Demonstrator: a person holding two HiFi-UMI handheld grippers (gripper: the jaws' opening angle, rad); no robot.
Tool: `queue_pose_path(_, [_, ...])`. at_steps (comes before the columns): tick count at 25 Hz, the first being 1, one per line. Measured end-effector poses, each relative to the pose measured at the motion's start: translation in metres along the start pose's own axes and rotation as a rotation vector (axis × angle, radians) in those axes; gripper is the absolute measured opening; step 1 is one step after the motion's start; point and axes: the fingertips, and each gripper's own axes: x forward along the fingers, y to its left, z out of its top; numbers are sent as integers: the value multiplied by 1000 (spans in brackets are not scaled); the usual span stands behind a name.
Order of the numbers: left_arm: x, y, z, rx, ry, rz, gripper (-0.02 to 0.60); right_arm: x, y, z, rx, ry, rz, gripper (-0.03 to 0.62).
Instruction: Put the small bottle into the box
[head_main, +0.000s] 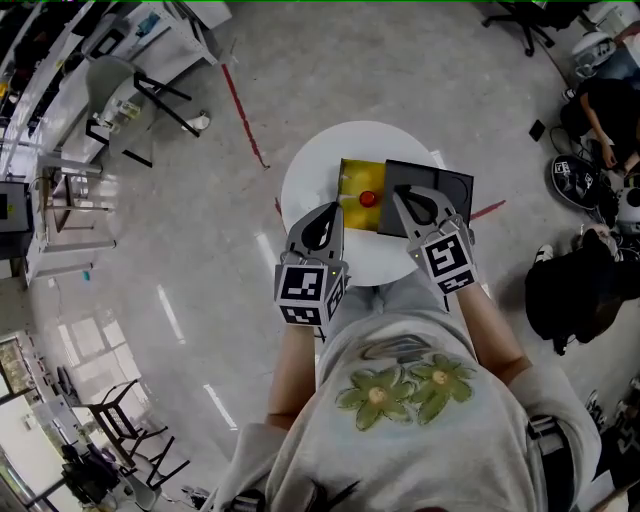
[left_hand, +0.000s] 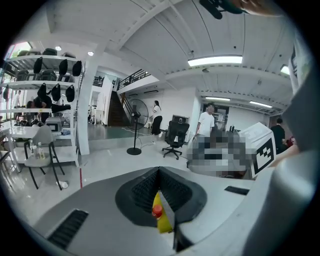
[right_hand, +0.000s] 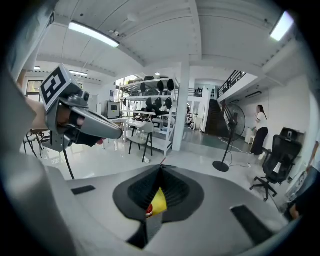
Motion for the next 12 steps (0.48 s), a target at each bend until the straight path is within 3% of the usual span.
queue_pose_path(12, [-5, -12, 1, 17, -1, 3, 3, -11, 3, -3, -3, -8, 19, 2])
